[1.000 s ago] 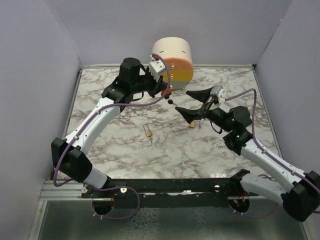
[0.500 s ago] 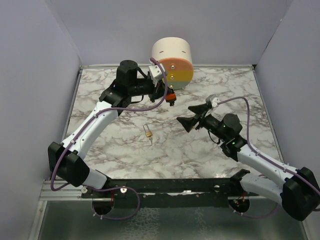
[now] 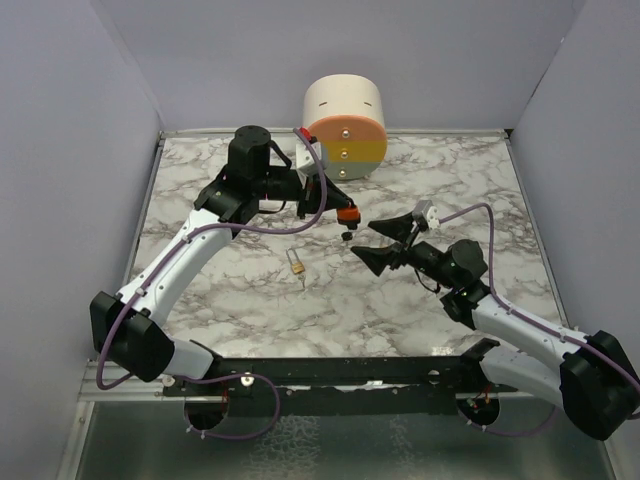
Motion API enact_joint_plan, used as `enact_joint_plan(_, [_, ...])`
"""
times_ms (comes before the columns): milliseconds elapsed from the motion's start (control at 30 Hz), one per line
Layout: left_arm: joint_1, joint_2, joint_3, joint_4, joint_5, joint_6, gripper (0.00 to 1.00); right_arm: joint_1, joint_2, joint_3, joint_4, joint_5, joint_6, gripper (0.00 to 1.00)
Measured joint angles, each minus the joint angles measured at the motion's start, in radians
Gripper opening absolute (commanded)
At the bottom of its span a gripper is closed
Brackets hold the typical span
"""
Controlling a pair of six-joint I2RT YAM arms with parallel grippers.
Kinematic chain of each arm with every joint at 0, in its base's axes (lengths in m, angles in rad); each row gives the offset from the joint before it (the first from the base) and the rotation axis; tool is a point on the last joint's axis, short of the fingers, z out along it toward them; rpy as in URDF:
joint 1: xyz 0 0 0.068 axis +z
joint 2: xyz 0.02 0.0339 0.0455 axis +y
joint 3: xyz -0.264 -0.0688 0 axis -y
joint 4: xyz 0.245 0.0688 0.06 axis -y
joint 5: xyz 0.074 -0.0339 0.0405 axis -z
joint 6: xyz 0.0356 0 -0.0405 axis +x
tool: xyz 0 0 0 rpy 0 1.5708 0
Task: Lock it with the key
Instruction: Lock the lock, then place the lock at the center of the board.
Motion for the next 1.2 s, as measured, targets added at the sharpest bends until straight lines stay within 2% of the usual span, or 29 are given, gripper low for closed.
enact_joint_plan(67, [0.000, -0.007, -0.002, 0.002, 0.032, 0.002, 0.00, 0.000, -0.001, 0.000, 0.016, -0.001, 0.000, 0.54])
enact_joint_plan(133, [0.000, -0.013, -0.002, 0.008, 0.068, 0.005, 0.00, 0.000, -0.001, 0.000, 0.027, -0.001, 0.004, 0.45])
enact_joint_plan(367, [0.000, -0.018, -0.002, 0.016, 0.146, 0.008, 0.00, 0.000, 0.011, 0.005, 0.055, -0.021, 0.002, 0.46])
enact_joint_plan(533, [0.000, -0.018, -0.002, 0.016, 0.151, 0.008, 0.00, 0.000, 0.034, 0.028, 0.069, -0.062, 0.010, 0.53])
enact_joint_plan(767, [0.000, -0.018, -0.002, 0.016, 0.151, 0.008, 0.00, 0.000, 0.034, 0.039, 0.080, -0.115, 0.018, 0.54])
enact_joint_plan(1200, [-0.001, -0.018, -0.025, 0.039, 0.170, 0.005, 0.00, 0.000, 0.092, 0.070, 0.158, -0.147, 0.037, 0.41])
